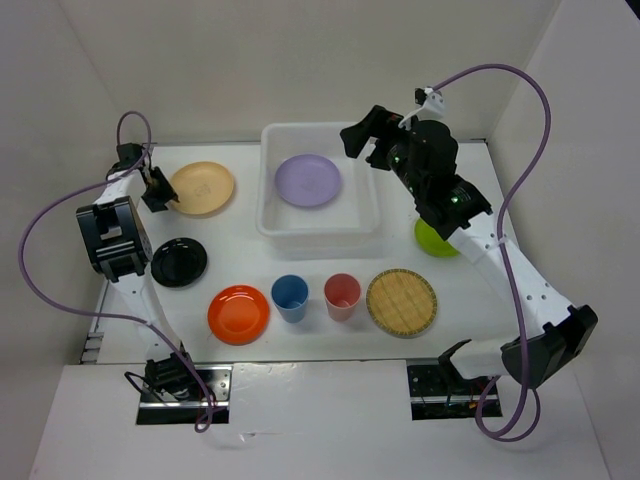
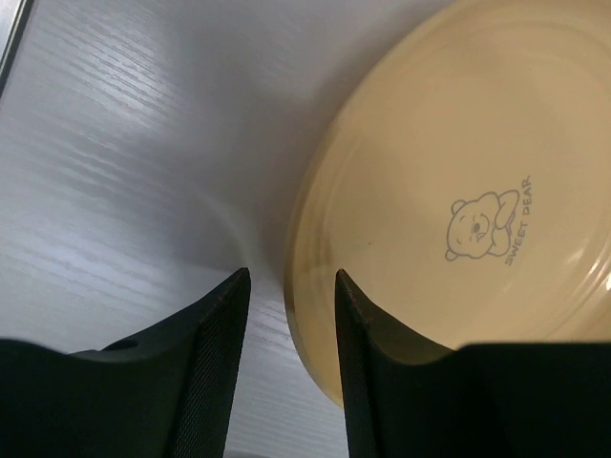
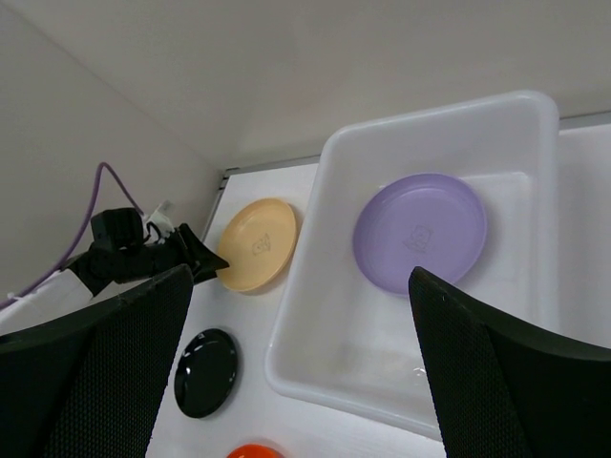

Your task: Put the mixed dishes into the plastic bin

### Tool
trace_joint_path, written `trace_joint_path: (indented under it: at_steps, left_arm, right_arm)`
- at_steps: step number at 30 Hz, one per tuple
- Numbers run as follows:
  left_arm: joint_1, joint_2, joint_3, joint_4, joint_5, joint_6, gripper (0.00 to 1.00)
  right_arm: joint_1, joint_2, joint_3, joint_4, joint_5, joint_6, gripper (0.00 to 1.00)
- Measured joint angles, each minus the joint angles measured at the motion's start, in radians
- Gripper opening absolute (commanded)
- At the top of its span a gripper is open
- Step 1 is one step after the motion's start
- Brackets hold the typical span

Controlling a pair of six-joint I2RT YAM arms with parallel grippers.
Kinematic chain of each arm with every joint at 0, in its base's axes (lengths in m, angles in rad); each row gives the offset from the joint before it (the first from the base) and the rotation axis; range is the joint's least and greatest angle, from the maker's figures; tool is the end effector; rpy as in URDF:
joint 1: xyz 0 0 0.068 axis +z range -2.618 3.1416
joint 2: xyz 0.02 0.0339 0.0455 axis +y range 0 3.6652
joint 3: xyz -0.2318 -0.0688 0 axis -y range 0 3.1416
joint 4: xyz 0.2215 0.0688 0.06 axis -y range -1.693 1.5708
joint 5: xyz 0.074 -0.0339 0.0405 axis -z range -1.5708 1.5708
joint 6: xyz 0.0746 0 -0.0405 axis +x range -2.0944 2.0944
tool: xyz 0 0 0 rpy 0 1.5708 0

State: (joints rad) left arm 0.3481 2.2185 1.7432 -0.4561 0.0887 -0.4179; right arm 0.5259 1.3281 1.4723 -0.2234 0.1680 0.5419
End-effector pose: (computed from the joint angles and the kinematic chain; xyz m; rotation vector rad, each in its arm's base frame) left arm 0.4467 0.1551 0.1313 -0.9010 2.3346 -0.1399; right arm 0.2847 0.1508 0.4180 0.1448 1.6865 0.6710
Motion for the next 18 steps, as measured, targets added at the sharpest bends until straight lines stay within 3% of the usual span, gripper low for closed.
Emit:
trace_joint_path:
  at_steps: [5,10,18]
  left_arm:
    - [-0.024,0.023,0.013,-0.005,-0.033,0.008,0.34]
    - [-0.037,0.023,0.028,0.016,-0.039,0.021,0.00]
    - [-0.040,-0.050,0.008,0.028,-0.065,0.023,0.00]
  right_arm:
    - [0.000,-0.003,-0.012,-0.003,0.000,0.011,0.98]
    - [0.000,-0.026,-0.021,-0.005,0.002,0.014,0.98]
    - [0.000,-0.050,-0.022,-0.005,0.007,0.014,0.98]
